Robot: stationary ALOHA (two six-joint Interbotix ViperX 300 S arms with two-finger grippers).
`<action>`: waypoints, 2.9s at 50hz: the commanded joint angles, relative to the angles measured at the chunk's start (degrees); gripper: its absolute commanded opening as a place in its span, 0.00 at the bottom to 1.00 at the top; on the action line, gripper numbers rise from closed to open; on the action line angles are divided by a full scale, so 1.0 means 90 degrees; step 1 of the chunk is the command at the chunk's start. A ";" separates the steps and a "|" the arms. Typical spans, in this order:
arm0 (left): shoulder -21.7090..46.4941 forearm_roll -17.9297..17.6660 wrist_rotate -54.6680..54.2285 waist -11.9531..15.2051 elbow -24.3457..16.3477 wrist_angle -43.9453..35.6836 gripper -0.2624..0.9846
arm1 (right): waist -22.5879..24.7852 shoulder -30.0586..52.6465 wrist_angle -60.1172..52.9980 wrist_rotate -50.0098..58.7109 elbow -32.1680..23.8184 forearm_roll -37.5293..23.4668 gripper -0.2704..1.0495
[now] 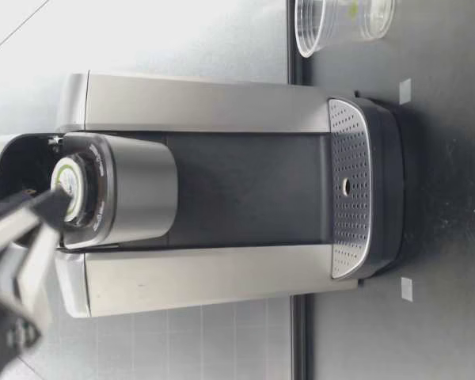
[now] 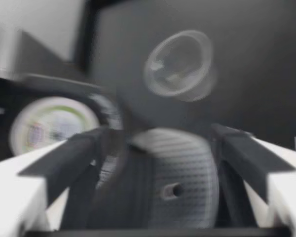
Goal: Place the coffee capsule inside the capsule container, then place the cup onto the center of the cup tray, then push the 'Hot Water' and 'Travel Mug' buttons.
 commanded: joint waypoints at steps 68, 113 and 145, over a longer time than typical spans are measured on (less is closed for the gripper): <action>-0.1191 0.0020 -0.1699 0.0205 0.1865 -0.2607 0.80 | 0.0713 0.1445 0.0303 0.0098 -0.1221 -0.0117 0.28; -0.1172 -0.0088 -0.1699 0.0205 0.1934 -0.2852 0.80 | 0.1680 0.1143 0.0273 0.0596 -0.0137 -0.0088 0.28; -0.1260 -0.0156 -0.1875 0.0508 0.2178 -0.2852 0.80 | 0.2236 -0.0420 0.0400 0.0576 0.1230 -0.0146 0.28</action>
